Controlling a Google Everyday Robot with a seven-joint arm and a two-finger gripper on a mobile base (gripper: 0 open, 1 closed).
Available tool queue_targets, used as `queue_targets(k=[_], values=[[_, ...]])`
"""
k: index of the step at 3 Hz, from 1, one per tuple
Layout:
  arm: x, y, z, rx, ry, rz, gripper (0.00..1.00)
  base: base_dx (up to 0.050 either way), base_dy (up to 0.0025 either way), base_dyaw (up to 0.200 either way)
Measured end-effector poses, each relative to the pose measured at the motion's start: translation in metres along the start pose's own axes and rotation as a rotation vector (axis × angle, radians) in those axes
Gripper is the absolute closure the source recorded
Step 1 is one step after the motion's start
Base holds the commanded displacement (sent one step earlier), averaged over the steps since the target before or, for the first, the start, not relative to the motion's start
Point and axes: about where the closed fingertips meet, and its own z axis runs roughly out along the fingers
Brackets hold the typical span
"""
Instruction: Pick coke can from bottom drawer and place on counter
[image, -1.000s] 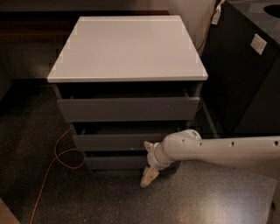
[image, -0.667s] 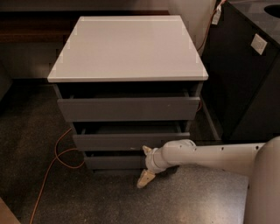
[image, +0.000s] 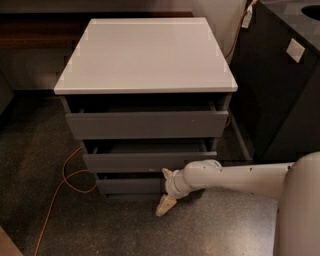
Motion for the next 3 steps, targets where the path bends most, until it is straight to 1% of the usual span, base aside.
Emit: queue_targets(k=[1, 2, 3], values=[[0.011, -0.003, 0.019, -0.021, -0.011, 0.028, 0.00, 0.000, 0.00000, 0.000], [0.032, 0.000, 0.057, -0.051, -0.018, 0.059, 0.00, 0.000, 0.00000, 0.000], [0.052, 0.003, 0.092, -0.074, -0.010, 0.076, 0.00, 0.000, 0.00000, 0.000]])
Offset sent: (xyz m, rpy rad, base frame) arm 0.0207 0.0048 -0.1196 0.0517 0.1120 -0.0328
